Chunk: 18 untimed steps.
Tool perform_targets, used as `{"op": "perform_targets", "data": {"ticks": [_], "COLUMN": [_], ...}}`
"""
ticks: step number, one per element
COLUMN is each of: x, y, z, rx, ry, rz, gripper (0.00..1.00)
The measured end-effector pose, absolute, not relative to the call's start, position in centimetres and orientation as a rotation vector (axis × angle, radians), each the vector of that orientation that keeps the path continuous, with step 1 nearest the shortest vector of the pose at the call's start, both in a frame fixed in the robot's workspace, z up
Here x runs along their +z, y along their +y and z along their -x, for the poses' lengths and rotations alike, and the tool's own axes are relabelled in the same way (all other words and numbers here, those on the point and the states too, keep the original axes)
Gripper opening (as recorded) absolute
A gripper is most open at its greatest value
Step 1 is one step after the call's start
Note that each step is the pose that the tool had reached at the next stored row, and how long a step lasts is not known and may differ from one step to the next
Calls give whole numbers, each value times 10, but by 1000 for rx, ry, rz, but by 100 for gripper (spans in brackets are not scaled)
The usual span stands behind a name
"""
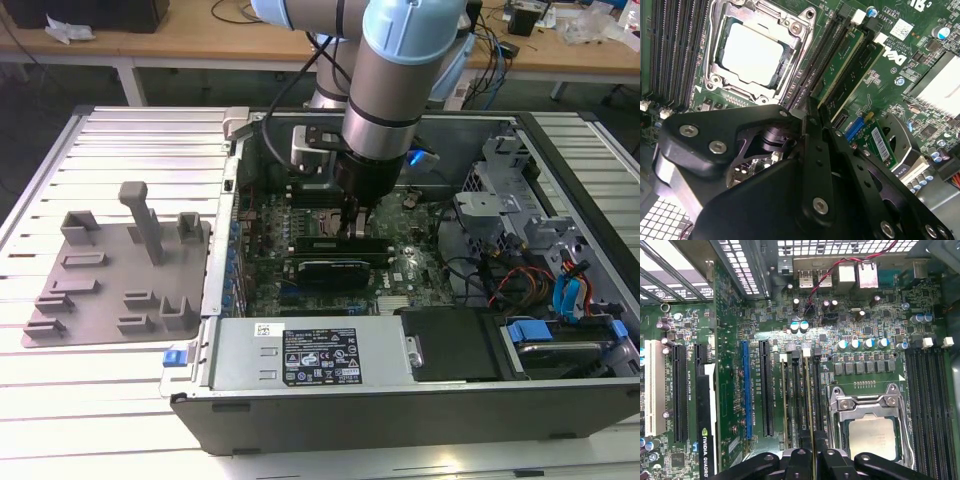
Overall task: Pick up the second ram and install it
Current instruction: 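Insert the second ram into the second slot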
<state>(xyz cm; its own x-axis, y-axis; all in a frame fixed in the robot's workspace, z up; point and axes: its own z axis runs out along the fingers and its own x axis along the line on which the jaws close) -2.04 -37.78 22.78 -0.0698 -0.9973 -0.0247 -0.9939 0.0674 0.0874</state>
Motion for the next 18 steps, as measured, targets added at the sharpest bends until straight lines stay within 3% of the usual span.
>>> {"op": "perform_targets", "data": {"ticks": [18], "x": [223], "y": [-376], "z": [20], "rx": [-125], "ry": [-2271], "rz": [-2106], "gripper": [11]}}
